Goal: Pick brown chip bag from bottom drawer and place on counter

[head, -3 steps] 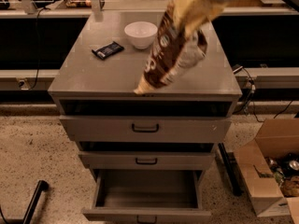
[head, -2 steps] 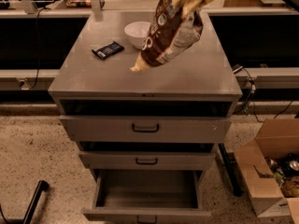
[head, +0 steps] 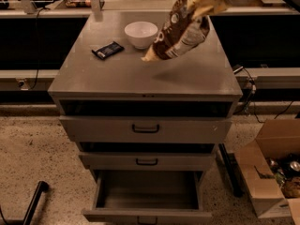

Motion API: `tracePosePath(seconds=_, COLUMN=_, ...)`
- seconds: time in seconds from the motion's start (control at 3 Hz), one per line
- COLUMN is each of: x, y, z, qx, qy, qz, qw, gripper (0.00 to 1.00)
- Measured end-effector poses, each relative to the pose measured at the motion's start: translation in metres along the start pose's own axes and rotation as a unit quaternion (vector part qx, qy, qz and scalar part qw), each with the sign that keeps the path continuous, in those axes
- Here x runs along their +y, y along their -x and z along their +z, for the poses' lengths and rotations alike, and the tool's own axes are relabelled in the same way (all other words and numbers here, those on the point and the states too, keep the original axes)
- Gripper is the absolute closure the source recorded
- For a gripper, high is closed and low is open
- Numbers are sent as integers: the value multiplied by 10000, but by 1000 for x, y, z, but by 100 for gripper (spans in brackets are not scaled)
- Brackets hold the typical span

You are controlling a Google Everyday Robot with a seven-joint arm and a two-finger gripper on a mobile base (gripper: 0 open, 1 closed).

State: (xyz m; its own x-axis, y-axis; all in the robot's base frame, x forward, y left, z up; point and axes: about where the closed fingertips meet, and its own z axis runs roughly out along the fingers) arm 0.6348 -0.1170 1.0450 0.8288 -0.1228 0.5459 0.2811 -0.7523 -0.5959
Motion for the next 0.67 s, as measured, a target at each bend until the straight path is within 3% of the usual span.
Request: tracePosePath(seconds=0.67, x=5, y=-2, z=5, qx=32, qy=-22, qz=41, qw=10000, gripper=35)
